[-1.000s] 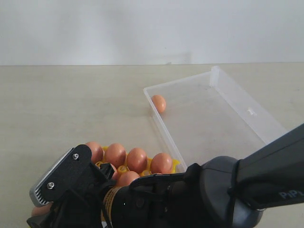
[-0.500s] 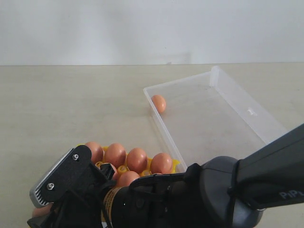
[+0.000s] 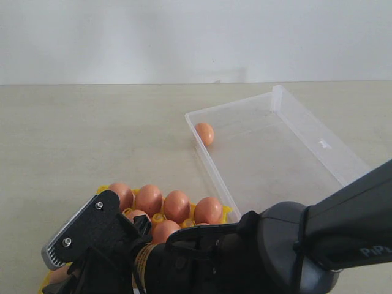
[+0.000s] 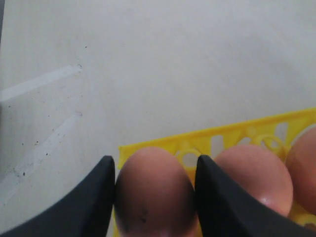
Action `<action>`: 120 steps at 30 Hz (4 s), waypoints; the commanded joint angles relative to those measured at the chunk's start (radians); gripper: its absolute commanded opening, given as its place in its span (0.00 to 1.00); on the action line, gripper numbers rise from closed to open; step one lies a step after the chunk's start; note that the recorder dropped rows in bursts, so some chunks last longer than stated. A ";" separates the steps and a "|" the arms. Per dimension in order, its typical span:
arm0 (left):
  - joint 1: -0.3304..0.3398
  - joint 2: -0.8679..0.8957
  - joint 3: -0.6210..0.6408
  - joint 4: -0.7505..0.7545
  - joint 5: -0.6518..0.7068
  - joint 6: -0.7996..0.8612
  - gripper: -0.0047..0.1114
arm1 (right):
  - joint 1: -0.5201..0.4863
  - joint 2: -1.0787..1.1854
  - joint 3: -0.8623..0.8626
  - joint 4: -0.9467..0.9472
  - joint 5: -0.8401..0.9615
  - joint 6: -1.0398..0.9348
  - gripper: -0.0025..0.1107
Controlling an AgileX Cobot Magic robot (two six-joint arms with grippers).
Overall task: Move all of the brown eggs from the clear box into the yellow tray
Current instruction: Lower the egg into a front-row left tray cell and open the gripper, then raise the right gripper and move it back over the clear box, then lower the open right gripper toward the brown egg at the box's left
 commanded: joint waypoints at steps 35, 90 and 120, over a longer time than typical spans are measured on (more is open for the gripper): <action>-0.001 -0.003 0.004 0.000 -0.006 0.004 0.08 | 0.013 -0.152 -0.004 0.122 0.362 -0.032 0.03; -0.001 -0.003 0.004 0.000 -0.006 0.004 0.08 | -0.751 -0.447 -0.005 0.129 0.438 0.256 0.02; -0.001 -0.003 0.004 0.000 -0.006 0.004 0.08 | -0.807 0.228 -1.099 0.730 1.618 -0.575 0.48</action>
